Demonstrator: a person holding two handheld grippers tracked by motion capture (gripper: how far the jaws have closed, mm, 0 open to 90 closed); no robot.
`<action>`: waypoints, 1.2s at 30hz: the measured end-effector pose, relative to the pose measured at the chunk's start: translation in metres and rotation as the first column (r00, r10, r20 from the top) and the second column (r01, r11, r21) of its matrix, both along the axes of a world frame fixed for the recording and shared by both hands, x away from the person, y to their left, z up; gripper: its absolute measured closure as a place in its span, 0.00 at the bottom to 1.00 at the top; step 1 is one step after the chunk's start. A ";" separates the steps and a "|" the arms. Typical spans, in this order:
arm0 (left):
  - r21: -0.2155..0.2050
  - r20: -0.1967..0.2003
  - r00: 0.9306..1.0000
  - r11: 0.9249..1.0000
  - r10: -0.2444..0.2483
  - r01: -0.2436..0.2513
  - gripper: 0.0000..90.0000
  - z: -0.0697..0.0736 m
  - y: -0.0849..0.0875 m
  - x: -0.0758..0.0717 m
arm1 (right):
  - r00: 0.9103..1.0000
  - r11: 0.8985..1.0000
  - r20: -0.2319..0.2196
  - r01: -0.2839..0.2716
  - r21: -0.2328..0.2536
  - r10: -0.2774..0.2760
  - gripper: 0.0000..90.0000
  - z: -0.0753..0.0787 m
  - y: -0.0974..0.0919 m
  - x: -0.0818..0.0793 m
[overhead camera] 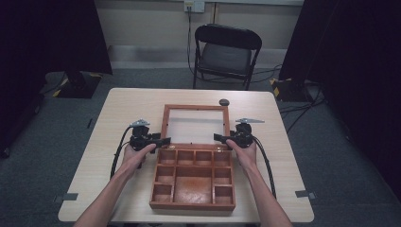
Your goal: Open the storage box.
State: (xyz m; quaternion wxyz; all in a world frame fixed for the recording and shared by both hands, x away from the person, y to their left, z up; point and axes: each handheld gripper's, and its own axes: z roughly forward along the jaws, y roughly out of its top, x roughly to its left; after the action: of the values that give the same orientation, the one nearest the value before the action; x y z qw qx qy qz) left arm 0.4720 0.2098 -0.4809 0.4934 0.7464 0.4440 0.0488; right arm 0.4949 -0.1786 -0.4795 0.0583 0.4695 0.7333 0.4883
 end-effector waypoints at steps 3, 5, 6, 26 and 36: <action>-0.003 -0.002 1.000 1.000 0.000 0.000 0.42 -0.001 0.000 0.000 | 1.000 1.000 -0.005 0.002 -0.002 -0.002 0.26 0.000 0.000 0.000; -0.010 -0.015 1.000 1.000 0.003 -0.004 0.41 -0.002 0.000 0.001 | 1.000 1.000 -0.009 0.014 -0.013 -0.014 0.25 0.000 0.000 0.000; 0.005 -0.009 1.000 1.000 0.007 -0.007 0.39 -0.002 0.000 0.001 | 1.000 1.000 -0.013 0.017 -0.013 -0.017 0.25 -0.001 0.000 0.001; 0.036 0.015 1.000 0.999 0.019 -0.020 0.28 0.004 -0.004 -0.004 | 0.997 0.998 -0.058 0.055 -0.014 -0.055 0.19 0.003 -0.005 -0.003; 0.075 0.037 0.999 0.997 0.025 -0.028 0.22 0.017 0.014 -0.015 | 1.000 0.999 -0.002 0.025 -0.039 -0.025 0.16 0.027 -0.018 -0.018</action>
State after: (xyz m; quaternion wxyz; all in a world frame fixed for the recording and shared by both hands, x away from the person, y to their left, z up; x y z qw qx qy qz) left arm 0.4574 0.2242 -0.4635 0.4720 0.7576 0.4426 0.0857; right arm 0.4764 -0.1965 -0.4527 0.0728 0.4782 0.7367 0.4726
